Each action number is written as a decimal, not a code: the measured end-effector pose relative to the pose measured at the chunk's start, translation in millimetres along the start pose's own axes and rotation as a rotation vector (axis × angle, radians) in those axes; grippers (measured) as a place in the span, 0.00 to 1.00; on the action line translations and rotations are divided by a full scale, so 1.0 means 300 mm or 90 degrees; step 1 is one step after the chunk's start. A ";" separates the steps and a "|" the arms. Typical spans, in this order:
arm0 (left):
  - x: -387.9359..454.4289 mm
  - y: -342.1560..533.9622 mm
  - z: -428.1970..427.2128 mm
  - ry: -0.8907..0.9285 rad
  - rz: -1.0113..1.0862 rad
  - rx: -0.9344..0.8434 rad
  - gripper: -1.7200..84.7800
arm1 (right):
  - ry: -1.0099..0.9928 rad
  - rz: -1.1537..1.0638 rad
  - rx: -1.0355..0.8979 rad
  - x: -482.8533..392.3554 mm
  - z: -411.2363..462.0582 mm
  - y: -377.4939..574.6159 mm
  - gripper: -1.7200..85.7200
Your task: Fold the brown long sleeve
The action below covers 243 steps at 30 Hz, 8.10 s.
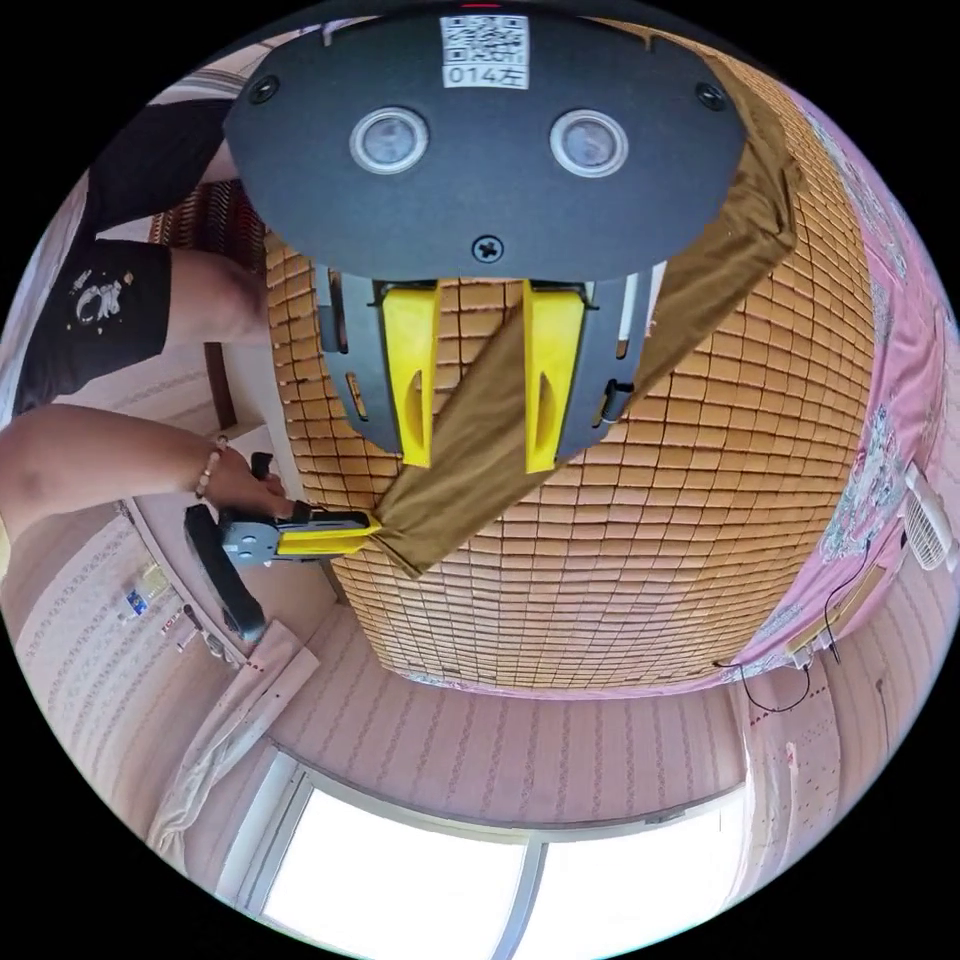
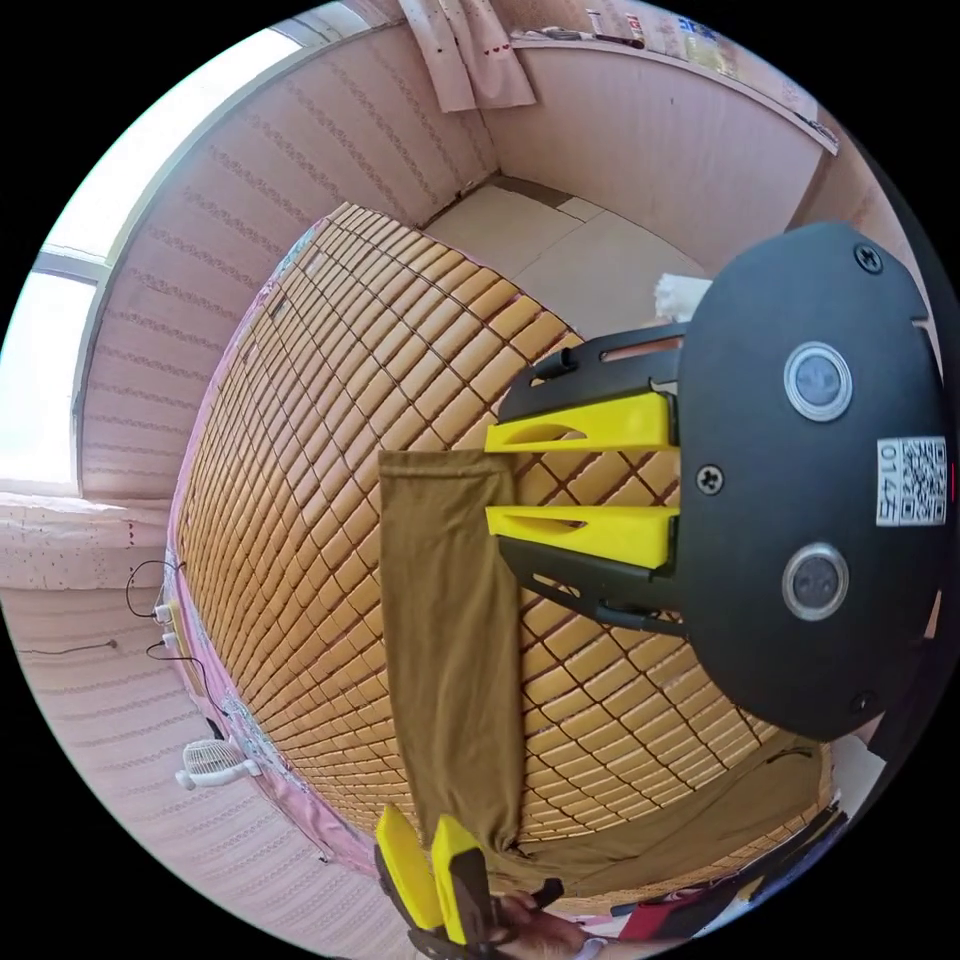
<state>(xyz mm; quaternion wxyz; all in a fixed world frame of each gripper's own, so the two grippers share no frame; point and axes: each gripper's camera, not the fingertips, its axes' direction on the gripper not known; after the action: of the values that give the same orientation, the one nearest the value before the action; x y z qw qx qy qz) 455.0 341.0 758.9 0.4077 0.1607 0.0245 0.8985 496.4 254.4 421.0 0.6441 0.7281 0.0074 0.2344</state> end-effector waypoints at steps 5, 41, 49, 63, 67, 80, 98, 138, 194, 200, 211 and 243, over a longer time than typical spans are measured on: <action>0.025 -0.151 0.172 -0.021 -0.005 -0.024 0.16 | 0.008 -0.003 0.034 0.027 0.003 0.027 0.09; -0.049 1.163 -1.203 -0.207 -0.432 0.201 0.01 | -0.879 -0.630 -0.004 -0.620 -0.524 0.285 0.03; 0.178 1.921 -1.256 -0.214 -0.797 0.100 0.06 | -0.761 -0.988 -0.246 -1.001 -0.388 0.820 0.09; 0.222 2.067 -1.343 -0.147 -0.826 0.134 0.08 | -0.531 -0.909 -0.135 -1.036 -0.136 0.729 0.12; -0.017 2.074 -1.438 -0.214 -0.785 0.180 0.10 | -0.399 -0.761 0.017 -1.090 -0.015 0.417 0.16; -0.904 2.029 -1.565 -0.232 -0.842 0.159 0.17 | -0.292 -0.486 -0.051 -1.287 0.512 -0.238 0.11; -0.770 1.883 -1.968 -0.296 -0.746 0.148 0.01 | -0.434 -0.577 0.003 -1.150 0.255 -0.400 0.03; 0.941 1.835 -1.842 -0.329 -0.790 -0.052 0.06 | -0.198 -0.479 -0.114 -0.347 0.123 0.679 0.03; 1.356 1.170 -1.582 -0.343 -0.482 0.010 0.01 | -0.153 -1.009 -0.070 -1.737 0.101 0.915 0.02; 1.409 1.252 -1.582 -0.327 -0.480 0.055 0.01 | -0.037 -1.147 -0.242 -1.918 0.219 0.872 0.01; 1.459 1.343 -1.588 -0.327 -0.486 0.104 0.01 | -0.080 -1.088 -0.168 -1.893 0.219 0.717 0.02; 1.391 0.795 -1.292 -0.244 -0.308 0.071 0.25 | -0.650 -0.500 -0.259 -0.154 0.122 0.375 0.04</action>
<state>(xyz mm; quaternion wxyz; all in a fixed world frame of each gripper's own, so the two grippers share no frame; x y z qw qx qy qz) -94.7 524.8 545.7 0.5977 0.3385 0.0342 0.7260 435.4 186.5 509.3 0.7284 0.5552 -0.0782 -0.3938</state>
